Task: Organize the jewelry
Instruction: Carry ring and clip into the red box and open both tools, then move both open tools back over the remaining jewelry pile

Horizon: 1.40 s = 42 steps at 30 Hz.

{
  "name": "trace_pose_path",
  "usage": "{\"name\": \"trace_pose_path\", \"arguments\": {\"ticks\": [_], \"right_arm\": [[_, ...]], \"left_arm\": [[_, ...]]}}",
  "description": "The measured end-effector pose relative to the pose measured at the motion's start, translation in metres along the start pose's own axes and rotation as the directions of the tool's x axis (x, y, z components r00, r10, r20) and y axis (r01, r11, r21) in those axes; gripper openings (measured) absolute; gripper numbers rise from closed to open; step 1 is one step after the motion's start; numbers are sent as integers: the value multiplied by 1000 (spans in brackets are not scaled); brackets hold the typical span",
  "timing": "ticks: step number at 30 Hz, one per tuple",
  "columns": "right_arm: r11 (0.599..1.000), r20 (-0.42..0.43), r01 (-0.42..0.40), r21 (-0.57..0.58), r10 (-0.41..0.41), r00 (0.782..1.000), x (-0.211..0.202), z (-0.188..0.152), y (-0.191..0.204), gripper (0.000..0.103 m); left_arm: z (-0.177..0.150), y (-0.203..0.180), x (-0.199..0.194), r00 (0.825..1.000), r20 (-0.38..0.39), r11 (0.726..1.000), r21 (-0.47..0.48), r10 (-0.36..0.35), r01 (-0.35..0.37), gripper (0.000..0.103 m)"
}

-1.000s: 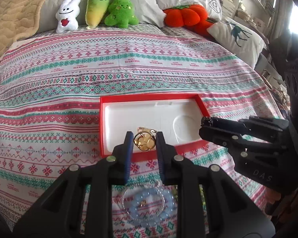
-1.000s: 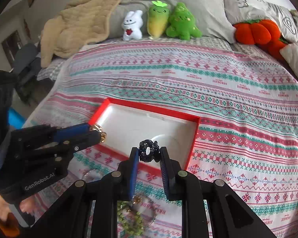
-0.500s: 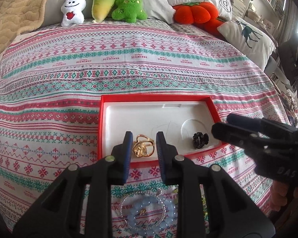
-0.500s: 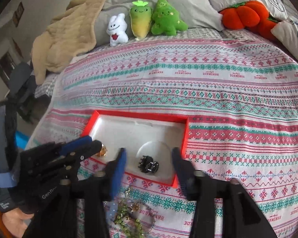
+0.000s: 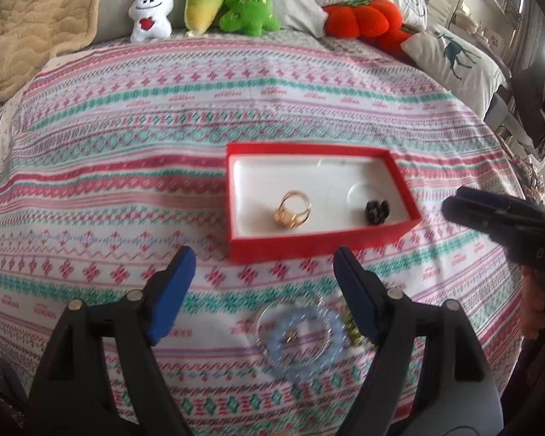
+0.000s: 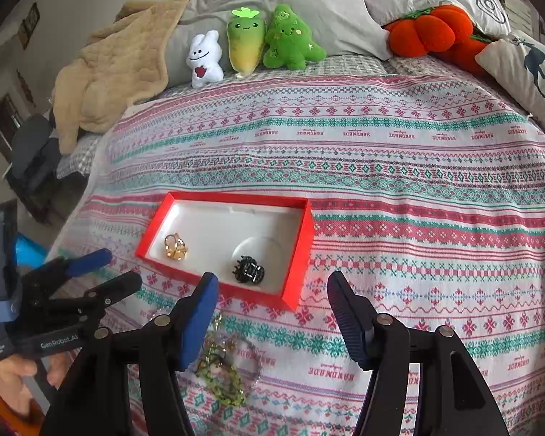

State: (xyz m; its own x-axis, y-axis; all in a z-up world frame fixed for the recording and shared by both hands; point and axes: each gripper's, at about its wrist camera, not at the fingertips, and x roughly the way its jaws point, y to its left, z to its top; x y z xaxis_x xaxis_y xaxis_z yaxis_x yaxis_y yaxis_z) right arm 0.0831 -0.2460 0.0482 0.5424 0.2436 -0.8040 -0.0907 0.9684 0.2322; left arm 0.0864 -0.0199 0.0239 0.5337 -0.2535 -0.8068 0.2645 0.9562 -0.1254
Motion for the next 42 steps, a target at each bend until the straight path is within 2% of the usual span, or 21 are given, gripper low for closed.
{"name": "trace_pose_path", "arguments": {"ticks": [9, 20, 25, 34, 39, 42], "right_arm": [[998, -39, 14, -54, -16, 999, -5, -22, 12, 68], [996, -124, 33, -83, -44, 991, 12, -52, 21, 68], [997, -157, 49, -57, -57, 986, 25, -64, 12, 68], [989, -134, 37, -144, -57, 989, 27, -78, 22, 68], [992, -141, 46, -119, -63, 988, 32, -79, 14, 68], [994, -142, 60, -88, -72, 987, 34, -77, 8, 64]], "left_arm": [[-33, 29, 2, 994, -105, 998, -50, 22, -27, 80], [-68, 44, 8, 980, -195, 995, -98, -37, 18, 80], [-74, 32, 9, 982, -186, 998, -53, -33, 23, 80], [-83, 1, 15, 988, -154, 996, 76, -31, 43, 80], [-82, 6, 16, 988, -144, 997, 55, -45, 53, 80], [-80, 16, 14, 989, -136, 998, 19, -63, 66, 80]]}}
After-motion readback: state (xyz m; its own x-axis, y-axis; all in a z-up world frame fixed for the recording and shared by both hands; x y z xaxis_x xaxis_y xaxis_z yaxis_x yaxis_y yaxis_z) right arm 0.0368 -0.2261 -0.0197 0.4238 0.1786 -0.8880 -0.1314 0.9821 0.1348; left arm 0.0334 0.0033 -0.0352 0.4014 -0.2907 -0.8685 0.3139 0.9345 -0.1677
